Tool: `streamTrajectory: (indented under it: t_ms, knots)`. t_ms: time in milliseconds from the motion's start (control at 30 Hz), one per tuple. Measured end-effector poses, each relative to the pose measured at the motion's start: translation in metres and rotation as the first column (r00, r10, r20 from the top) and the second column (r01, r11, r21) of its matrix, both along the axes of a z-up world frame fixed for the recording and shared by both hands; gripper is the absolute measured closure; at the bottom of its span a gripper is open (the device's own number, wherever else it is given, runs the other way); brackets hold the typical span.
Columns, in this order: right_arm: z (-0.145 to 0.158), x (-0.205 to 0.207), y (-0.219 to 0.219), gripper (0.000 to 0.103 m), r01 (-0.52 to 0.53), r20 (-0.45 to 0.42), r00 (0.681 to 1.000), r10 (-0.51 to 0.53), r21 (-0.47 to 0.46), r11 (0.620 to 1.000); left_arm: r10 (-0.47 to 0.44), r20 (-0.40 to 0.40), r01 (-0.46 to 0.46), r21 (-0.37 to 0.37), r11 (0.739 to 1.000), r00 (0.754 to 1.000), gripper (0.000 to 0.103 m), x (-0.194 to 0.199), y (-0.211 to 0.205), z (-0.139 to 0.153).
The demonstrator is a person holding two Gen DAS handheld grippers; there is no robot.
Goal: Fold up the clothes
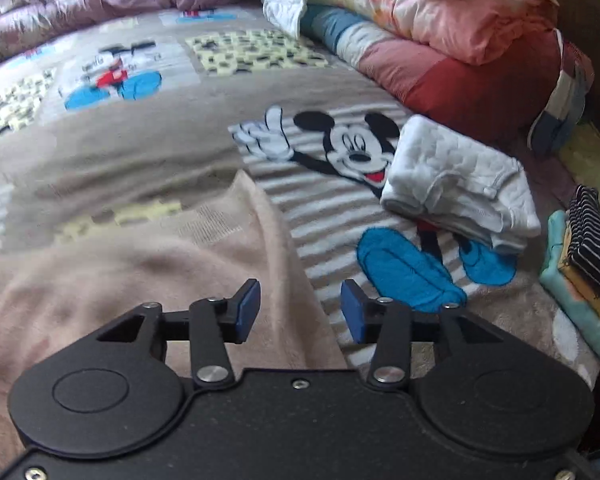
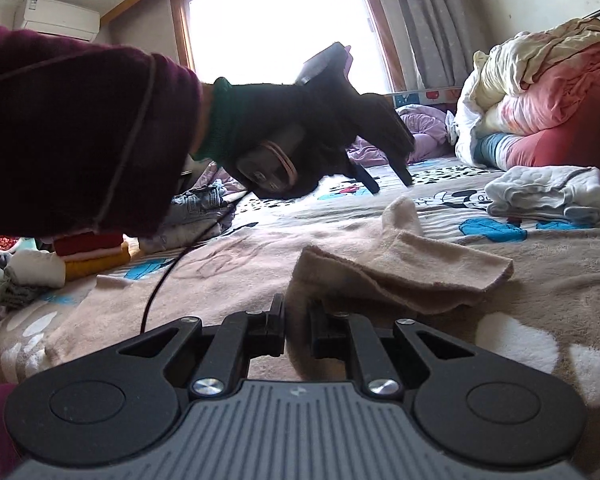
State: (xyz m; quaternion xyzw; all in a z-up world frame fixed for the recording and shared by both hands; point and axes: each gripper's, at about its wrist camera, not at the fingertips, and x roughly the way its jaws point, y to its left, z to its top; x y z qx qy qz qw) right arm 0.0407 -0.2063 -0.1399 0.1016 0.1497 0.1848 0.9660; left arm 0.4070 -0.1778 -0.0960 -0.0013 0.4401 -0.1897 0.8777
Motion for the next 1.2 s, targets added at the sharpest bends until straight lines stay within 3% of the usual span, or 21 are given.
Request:
streamTrajectory:
  t_ms: [33, 100, 167, 400, 833, 1133, 1200]
  knots:
    - [0.000, 0.000, 0.000, 0.090, 0.000, -0.001, 1.000, 0.000, 0.001, 1.000, -0.004, -0.008, 0.004, 0.000, 1.000, 1.000, 0.067, 0.001, 0.000, -0.006]
    - [0.000, 0.000, 0.001, 0.090, -0.003, -0.003, 1.000, 0.003, -0.001, 1.000, -0.016, 0.001, 0.016, 0.010, 1.000, 1.000, 0.098, -0.001, 0.001, -0.012]
    - [0.000, 0.001, 0.003, 0.090, -0.011, -0.005, 1.000, 0.011, -0.004, 1.000, -0.031, 0.041, 0.030, 0.033, 0.999, 0.999, 0.098, -0.006, 0.004, -0.010]
    - [0.004, -0.001, 0.023, 0.090, -0.075, 0.014, 0.997, 0.076, -0.023, 0.997, -0.018, 0.099, 0.019, -0.006, 1.000, 0.995, 0.098, -0.016, 0.045, 0.009]
    - [-0.001, 0.004, 0.069, 0.090, -0.193, -0.022, 0.981, 0.192, -0.094, 0.977, 0.111, 0.038, -0.108, -0.092, 0.990, 0.993, 0.098, -0.017, 0.121, -0.031]
    - [-0.008, 0.007, 0.078, 0.090, -0.241, -0.063, 0.970, 0.235, -0.133, 0.961, 0.168, 0.013, -0.159, -0.255, 0.954, 0.986, 0.098, -0.023, 0.151, -0.045]
    - [-0.006, 0.006, 0.078, 0.090, -0.246, -0.055, 0.969, 0.240, -0.133, 0.960, 0.183, 0.013, -0.169, -0.332, 0.928, 0.983, 0.098, -0.026, 0.160, -0.044]
